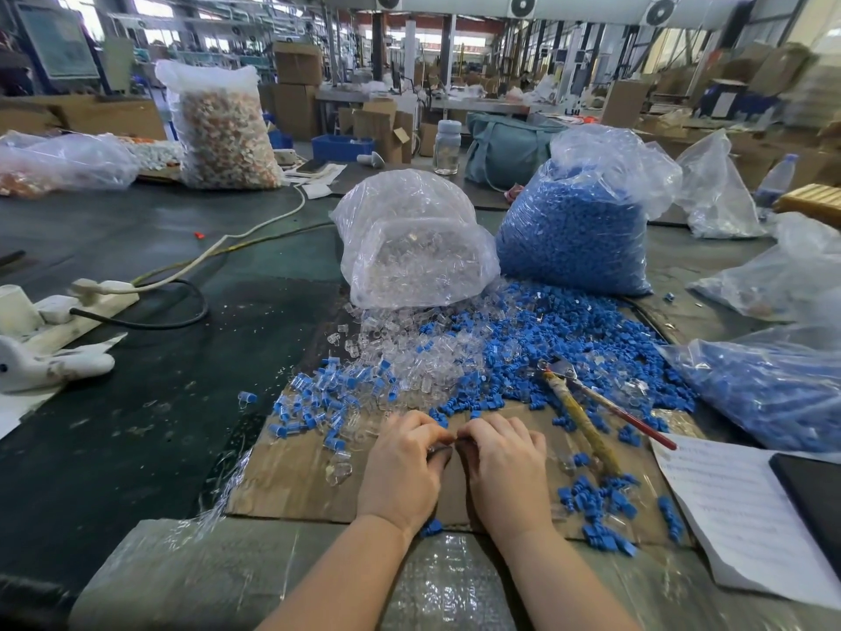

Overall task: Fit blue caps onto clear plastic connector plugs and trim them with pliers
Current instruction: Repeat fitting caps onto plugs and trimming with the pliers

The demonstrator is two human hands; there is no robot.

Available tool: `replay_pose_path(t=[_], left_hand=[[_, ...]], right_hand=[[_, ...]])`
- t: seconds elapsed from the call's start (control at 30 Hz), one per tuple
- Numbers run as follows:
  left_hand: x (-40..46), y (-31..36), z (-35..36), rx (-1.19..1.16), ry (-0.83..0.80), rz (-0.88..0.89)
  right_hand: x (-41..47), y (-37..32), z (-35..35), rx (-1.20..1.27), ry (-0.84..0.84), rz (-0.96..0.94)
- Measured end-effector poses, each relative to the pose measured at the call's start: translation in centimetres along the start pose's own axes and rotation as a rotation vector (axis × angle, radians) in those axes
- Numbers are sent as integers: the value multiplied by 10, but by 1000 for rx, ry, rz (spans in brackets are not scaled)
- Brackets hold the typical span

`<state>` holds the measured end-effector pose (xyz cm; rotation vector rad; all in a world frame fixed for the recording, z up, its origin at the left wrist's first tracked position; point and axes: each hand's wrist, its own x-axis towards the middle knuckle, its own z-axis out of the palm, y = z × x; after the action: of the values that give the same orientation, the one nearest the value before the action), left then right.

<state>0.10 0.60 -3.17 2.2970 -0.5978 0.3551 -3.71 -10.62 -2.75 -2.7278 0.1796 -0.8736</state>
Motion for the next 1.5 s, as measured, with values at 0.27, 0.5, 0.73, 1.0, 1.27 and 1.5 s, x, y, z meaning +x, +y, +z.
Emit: replay_pose_path(t=[0.27, 0.5, 0.73, 1.0, 1.27, 1.5], left_hand=[[-1, 2, -4, -135, 84, -111], [0, 1, -4, -123, 75, -142], [0, 1, -5, -154, 41, -196], [1, -1, -5, -249, 8, -256], [-1, 0, -8, -338, -42, -229], [0, -1, -9, -339, -34, -241]], right_hand=[[-1, 4, 6, 71, 40, -62], [-2, 4, 1, 279, 26, 4], [-3, 5, -5, 409, 0, 68], [-2, 5, 3, 280, -48, 95], [-3, 4, 3, 271, -55, 65], [-3, 2, 0, 277, -8, -10]])
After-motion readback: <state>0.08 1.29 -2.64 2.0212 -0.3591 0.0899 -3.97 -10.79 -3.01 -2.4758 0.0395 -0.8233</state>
